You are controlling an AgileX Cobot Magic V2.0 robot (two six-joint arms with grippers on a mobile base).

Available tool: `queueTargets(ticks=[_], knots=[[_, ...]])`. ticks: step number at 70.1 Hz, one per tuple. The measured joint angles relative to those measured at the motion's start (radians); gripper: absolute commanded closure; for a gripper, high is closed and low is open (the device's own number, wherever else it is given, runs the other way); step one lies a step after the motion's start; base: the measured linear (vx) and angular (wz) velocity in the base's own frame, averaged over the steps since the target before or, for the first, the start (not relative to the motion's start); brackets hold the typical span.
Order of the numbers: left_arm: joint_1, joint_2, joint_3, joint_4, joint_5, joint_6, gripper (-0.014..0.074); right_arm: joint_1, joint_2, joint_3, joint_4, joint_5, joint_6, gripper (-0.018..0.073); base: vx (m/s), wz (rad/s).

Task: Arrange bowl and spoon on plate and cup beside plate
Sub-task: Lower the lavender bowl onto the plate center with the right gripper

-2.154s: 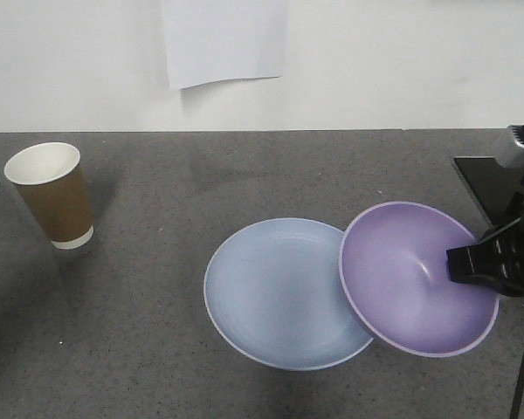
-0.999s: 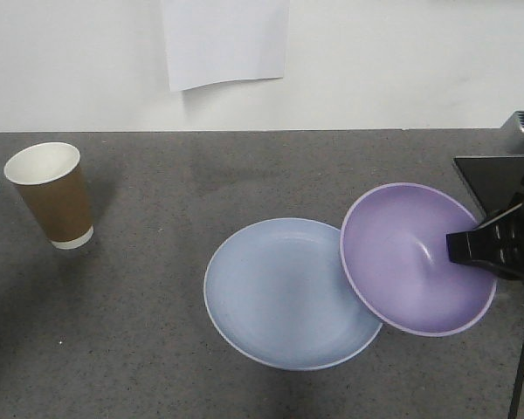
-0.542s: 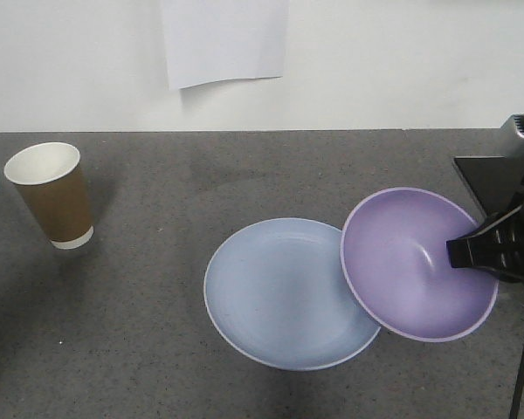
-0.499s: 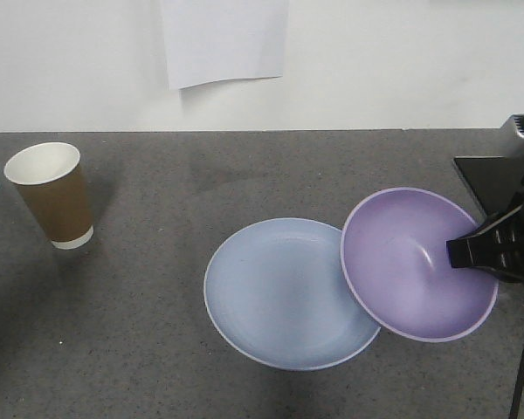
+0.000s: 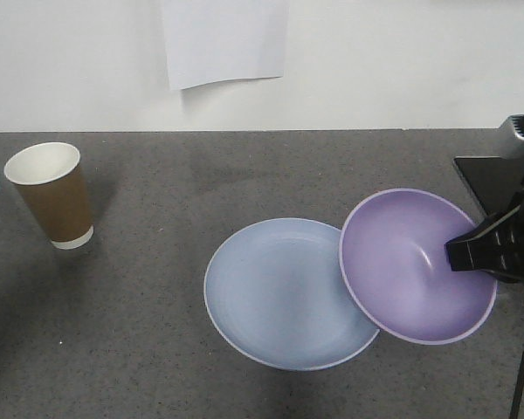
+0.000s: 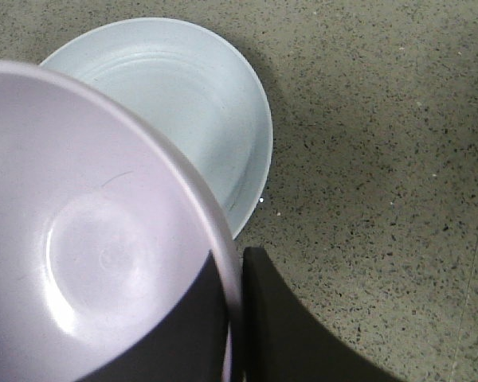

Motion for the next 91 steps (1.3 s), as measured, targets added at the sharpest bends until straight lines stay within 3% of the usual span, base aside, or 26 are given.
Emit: queueTargets(ticks=[24,45,56,71,91], knots=[[0.000,0.000,0.000,0.000,0.000,0.000,0.0471,0.000,0.067,-0.011,0.123,-0.001,-0.108,0.0561,0.00,0.00],[0.000,0.000,0.000,0.000,0.000,0.000,0.0471,0.005,0.249,-0.169,0.154,0.097,-0.117,0.0560,0.00,0.00],[0.000,0.000,0.000,0.000,0.000,0.000,0.0471,0.068,0.348,-0.205,0.127,0.090,-0.116,0.0560,0.00,0.00],[0.000,0.000,0.000,0.000,0.000,0.000,0.0471,0.155,0.486,-0.276,0.042,0.066,-0.037,0.0560,0.00,0.00],[0.000,0.000,0.000,0.000,0.000,0.000,0.0471,0.198,0.632,-0.383,-0.041,0.066,0.068,0.0556,0.00,0.00]])
